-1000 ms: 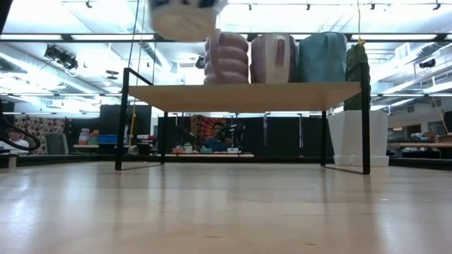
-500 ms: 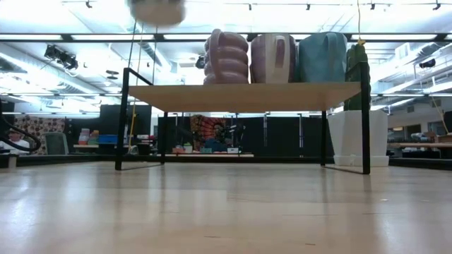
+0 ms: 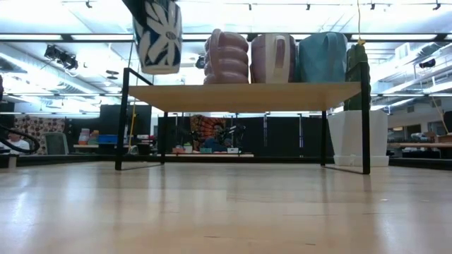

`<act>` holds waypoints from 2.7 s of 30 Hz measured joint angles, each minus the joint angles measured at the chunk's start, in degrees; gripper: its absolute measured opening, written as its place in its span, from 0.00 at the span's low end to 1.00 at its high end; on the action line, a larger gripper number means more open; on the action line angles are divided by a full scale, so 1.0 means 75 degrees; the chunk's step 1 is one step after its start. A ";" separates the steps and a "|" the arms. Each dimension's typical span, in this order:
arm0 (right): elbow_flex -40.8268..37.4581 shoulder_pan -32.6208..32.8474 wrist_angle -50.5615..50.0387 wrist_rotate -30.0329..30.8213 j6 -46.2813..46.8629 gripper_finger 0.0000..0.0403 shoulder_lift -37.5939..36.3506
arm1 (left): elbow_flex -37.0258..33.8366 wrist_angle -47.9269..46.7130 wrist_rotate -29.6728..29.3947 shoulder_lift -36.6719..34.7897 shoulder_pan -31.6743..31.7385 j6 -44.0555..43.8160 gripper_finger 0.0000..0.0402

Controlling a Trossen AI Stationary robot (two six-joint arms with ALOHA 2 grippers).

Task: Place coffee mugs
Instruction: Put the blue patterned mug on the shelf

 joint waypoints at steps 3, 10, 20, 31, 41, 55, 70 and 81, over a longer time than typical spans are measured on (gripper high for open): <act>0.0000 -0.0088 0.0086 -0.0025 -0.0313 0.46 0.0000 | 0.0003 0.0024 0.0403 0.0016 0.0731 0.0624 0.07; 0.0000 -0.0334 0.0068 -0.0297 -0.0899 0.46 0.0000 | 0.0006 0.0053 0.0958 0.0026 0.2406 0.2080 0.07; 0.0000 -0.1038 0.0066 -0.0608 -0.1980 0.45 -0.0038 | 0.0014 0.0605 0.1856 0.0098 0.4137 0.4230 0.07; 0.0003 -0.1715 0.0126 -0.0691 -0.2678 0.39 -0.0744 | 0.0029 0.0811 0.2102 0.0802 0.4956 0.5021 0.07; 0.0003 -0.1985 0.0139 -0.0842 -0.2982 0.39 -0.0868 | 0.0029 0.0990 0.2143 0.0863 0.5105 0.5225 0.07; 0.0003 -0.2027 0.0178 -0.0882 -0.2980 0.39 -0.0868 | -0.0012 0.0965 0.2082 0.0904 0.4978 0.5007 0.17; 0.0003 -0.2030 0.0176 -0.0879 -0.3009 0.39 -0.0868 | 0.0000 0.1192 0.2102 0.0892 0.4739 0.4680 0.18; 0.0003 -0.2030 0.0173 -0.0876 -0.3065 0.39 -0.0868 | 0.0003 0.1309 0.2120 0.0889 0.4647 0.4395 0.25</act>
